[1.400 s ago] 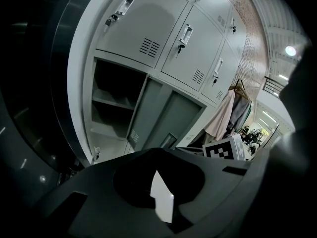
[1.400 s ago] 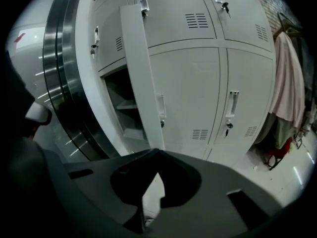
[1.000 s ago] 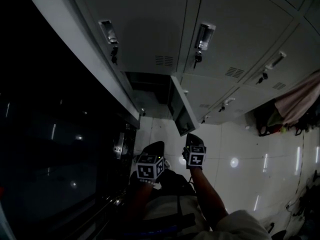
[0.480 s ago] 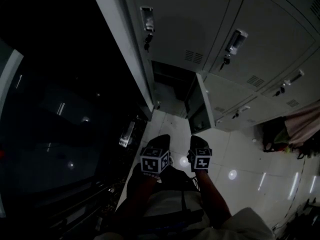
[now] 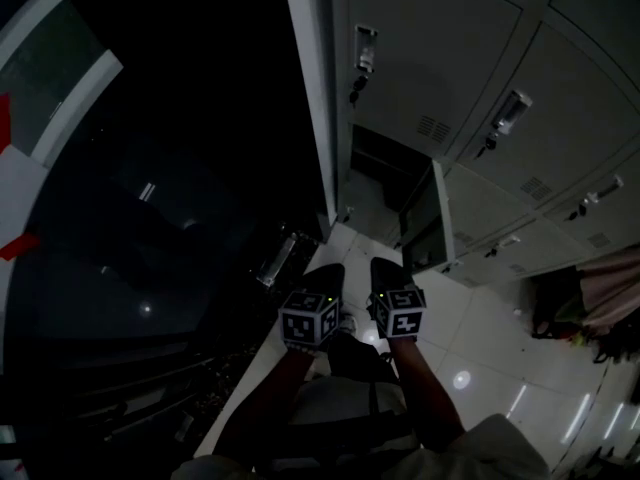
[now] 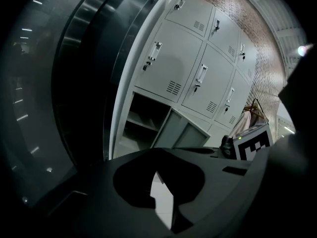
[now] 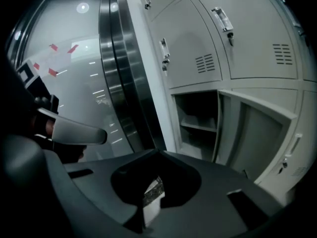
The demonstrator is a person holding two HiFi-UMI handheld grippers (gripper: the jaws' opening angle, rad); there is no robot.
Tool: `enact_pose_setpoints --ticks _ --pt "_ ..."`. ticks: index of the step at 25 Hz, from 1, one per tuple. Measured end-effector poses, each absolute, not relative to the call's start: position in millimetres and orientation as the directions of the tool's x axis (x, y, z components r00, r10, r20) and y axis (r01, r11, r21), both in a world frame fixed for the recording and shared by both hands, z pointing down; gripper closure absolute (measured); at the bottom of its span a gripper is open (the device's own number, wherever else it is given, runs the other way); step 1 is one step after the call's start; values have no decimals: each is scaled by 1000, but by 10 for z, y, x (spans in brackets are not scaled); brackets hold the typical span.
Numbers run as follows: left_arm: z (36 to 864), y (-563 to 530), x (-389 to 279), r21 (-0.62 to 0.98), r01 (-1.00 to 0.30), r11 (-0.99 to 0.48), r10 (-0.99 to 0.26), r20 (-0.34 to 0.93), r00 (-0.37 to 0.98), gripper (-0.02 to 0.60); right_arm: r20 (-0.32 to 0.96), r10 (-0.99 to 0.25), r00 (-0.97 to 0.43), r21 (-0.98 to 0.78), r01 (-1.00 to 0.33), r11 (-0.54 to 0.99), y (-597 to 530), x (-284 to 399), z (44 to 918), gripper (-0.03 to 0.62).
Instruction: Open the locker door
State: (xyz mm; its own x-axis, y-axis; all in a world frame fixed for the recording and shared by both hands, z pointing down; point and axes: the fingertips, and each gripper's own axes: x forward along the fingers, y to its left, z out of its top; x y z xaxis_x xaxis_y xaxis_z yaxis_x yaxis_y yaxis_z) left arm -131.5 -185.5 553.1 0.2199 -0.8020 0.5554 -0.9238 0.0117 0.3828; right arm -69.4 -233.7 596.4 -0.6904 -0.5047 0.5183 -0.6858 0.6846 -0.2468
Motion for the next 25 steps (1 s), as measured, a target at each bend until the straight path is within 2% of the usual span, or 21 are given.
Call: enact_pose_setpoints --ticks 10,25 --pt "5041 -879 -1383 399 -917 12 -857 477 197 588 415 -496 -763 -245 -619 746 -1440 -825 5138 589" --pt "4643 326 -964 441 -896 -48 -887 394 241 588 321 -569 -757 -171 -637 751 -205 -202 4205 589"
